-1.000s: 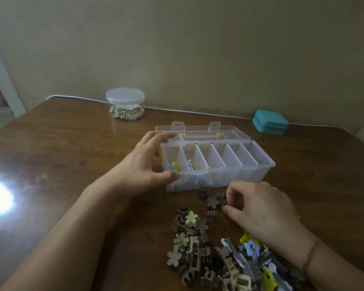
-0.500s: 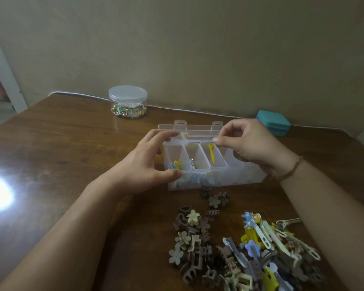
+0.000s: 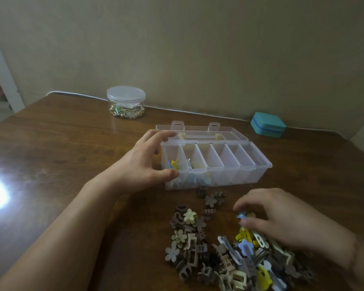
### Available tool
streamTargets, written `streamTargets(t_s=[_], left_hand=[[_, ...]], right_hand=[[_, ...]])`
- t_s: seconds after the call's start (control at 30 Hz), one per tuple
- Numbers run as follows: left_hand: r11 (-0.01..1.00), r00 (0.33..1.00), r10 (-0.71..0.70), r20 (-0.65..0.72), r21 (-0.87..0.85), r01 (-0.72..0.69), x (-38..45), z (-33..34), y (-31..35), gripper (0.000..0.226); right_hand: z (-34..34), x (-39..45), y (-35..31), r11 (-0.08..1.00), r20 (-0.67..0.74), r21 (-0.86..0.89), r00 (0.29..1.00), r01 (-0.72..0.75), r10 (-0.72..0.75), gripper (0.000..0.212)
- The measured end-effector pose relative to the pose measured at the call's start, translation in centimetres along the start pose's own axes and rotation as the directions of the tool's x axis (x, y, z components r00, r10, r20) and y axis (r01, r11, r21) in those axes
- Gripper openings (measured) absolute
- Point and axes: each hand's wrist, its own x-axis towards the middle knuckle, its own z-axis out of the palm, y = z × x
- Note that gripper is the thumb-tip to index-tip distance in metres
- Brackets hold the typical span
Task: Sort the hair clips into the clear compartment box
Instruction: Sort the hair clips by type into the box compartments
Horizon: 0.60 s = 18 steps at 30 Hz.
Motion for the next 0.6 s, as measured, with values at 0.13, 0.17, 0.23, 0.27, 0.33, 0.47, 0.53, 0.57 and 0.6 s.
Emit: streamTargets(t_s=[0.13, 0.17, 0.23, 0.27, 0.33, 0.47, 0.53, 0.57, 0.6], left_hand=[[1.0, 1.0, 0.01, -0.007, -0.004, -0.01, 0.0, 0.0, 0.0, 0.088], [1.0, 1.0, 0.009, -0.006, -0.006, -0.009, -0.1, 0.0, 0.0, 0.088], [1.0, 1.0, 0.008, -0.005, -0.008, -0.008, -0.1, 0.1, -0.1, 0.088], [1.0, 1.0, 0.01, -0.006, -0.007, -0.01, -0.1, 0.1, -0.1, 0.088], [1.0, 1.0, 0.012, -0.005, -0.005, -0.012, 0.0, 0.0, -0.1, 0.087], [1.0, 1.0, 0.01, 0.004, -0.002, -0.01, 0.0, 0.0, -0.2, 0.085], [1.0, 1.0, 0.012, 0.0, -0.006, -0.012, 0.0, 0.1, -0.2, 0.083], [1.0, 1.0, 0.013, -0.001, -0.007, -0.013, 0.0, 0.1, -0.2, 0.083], [1.0, 1.0, 0.012, 0.0, -0.006, -0.012, 0.0, 0.1, -0.1, 0.083]], right_hand=[[-0.3, 0.2, 0.0, 0.978, -0.066, 0.207, 0.998, 0.026, -0.012, 0.019], [-0.7, 0.2, -0.2, 0.95, -0.066, 0.312, 0.998, 0.028, -0.008, 0.019], [-2.0, 0.8, -0.5, 0.895, -0.105, 0.441, 0.994, 0.061, -0.016, 0.017], [-2.8, 1.4, -0.7, 0.879, -0.159, 0.47, 0.987, 0.083, -0.009, 0.016], [-4.4, 3.0, -1.2, 0.823, -0.275, 0.552, 0.961, 0.134, 0.028, 0.014], [-6.2, 7.2, -1.7, 0.704, -0.316, 0.696, 0.94, 0.141, 0.125, 0.01], [-6.0, 8.5, -1.6, 0.722, -0.26, 0.687, 0.956, 0.082, 0.139, 0.011], [-5.9, 8.8, -1.4, 0.742, -0.263, 0.668, 0.953, 0.064, 0.154, 0.012], [-5.6, 8.8, -1.1, 0.767, -0.298, 0.638, 0.94, 0.065, 0.168, 0.012]])
